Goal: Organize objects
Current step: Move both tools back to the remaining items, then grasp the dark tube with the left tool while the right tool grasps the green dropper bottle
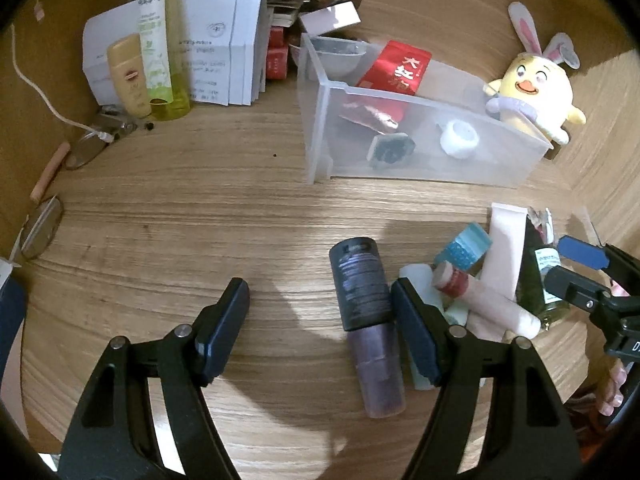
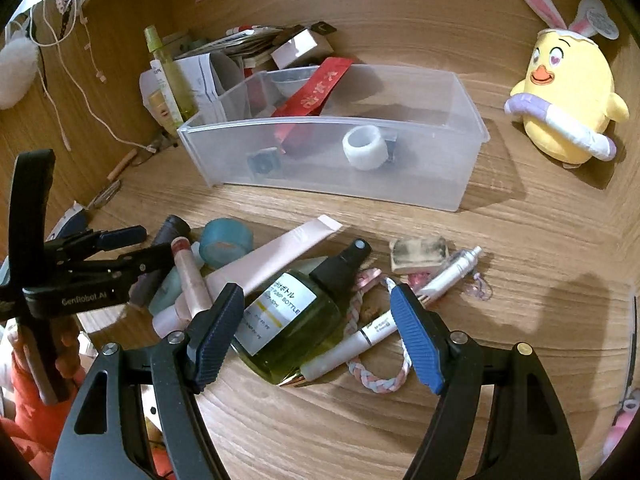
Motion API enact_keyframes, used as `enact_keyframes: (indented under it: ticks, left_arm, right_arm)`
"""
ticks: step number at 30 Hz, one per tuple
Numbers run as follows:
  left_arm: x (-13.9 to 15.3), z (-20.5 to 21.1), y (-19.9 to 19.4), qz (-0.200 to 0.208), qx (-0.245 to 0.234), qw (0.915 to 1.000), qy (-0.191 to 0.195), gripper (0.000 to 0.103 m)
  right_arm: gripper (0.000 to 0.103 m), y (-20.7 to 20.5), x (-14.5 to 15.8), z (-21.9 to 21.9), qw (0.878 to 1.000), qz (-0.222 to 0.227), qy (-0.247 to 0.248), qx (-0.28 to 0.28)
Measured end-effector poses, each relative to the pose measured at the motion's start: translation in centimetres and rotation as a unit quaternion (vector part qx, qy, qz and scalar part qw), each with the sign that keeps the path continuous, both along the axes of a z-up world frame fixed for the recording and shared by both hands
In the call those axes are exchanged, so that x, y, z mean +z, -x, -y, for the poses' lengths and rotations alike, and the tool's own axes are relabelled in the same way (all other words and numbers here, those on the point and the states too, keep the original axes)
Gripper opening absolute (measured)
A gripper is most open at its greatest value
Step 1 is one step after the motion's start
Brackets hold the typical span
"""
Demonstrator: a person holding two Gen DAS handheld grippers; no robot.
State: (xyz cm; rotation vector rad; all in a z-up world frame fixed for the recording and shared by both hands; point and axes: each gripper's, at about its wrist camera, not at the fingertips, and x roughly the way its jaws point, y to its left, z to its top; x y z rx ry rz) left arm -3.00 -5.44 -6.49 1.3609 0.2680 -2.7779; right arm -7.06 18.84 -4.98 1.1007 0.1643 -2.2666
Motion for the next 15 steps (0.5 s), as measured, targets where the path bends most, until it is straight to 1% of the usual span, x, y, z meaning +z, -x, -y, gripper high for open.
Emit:
enact_keyframes:
  ticks: [2,4,6,7,8,10,13,15]
  left_arm:
    - [0.0,-0.1,0.0,-0.002,-0.001,1.0000,0.002,0.065]
    - [0.0,-0.3,0.0,-0.004,-0.001,1.0000,0.008,0.056]
    - [-0.1,-0.4,0.0,-0.006,-0.002,0.9999,0.013,0.049]
    - [0.0,-0.5,0.0,-0.007,-0.002,0.9999,0.015,0.043]
    - [-0.1,-0.5,0.1,-0.007,-0.003,0.9999,0.014,0.041]
    - [-0.1,-0.4,0.1,-0.009,-0.003,0.9999,0.011,0.033]
    - [-0.1,-0.2,0.1,-0.010,-0.002,0.9999,0.005,0.026]
    - [0.0,-0.2,0.1,-0.010,-0.001,0.9999,0.004,0.025]
  right_arm:
    - [0.073,0.1,0.1,-0.3,1.000,0.000,0.000,-0.005]
    - [0.073,0.1,0.2,-0.5,1.000,0.001,0.001,-0.010]
    - [0.070,0.0,0.2,-0.6,1.000,-0.001,0.001,-0.012]
    - [0.065,0.0,0.2,-0.5,1.000,-0.001,0.002,-0.010]
    - [0.062,-0.1,0.2,-0.5,1.000,0.001,0.003,-0.007]
    - [0.057,-0.1,0.2,-0.1,1.000,0.001,0.001,-0.002]
    - [0.054,-0.1,-0.1,0.5,1.000,0.003,-0.004,0.003]
    - [0.053,0.0,-0.3,0.7,1.000,0.008,-0.003,0.005]
